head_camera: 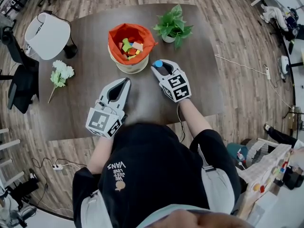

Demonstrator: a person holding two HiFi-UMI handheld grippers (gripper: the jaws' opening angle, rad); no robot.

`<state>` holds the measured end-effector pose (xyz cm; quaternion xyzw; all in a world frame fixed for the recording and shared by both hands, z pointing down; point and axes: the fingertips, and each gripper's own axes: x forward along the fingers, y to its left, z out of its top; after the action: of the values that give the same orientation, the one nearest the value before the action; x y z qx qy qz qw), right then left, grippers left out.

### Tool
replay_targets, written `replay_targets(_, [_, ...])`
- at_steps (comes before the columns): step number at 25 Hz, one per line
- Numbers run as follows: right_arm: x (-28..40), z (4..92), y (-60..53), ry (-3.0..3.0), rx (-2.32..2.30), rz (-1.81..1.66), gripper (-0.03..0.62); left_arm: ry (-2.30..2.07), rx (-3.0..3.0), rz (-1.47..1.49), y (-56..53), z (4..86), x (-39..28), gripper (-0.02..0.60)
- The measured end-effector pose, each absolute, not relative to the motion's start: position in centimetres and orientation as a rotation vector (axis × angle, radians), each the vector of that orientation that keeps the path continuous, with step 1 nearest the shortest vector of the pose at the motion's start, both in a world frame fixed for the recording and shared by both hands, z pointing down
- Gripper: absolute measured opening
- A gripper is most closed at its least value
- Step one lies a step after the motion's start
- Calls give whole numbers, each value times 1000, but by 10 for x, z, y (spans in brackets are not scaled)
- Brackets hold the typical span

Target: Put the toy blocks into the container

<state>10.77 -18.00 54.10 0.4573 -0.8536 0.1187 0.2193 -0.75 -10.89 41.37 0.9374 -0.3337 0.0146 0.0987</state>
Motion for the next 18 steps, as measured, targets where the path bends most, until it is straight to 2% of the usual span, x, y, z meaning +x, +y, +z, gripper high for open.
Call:
replay_targets(10, [86,450,-175,-2530,1263,184,150,-983,2779,12,-108,411,-10,11])
replay_targets(18, [65,419,-184,-2577,1224,93,150,-1011,2773,-15,-107,408,-18,11])
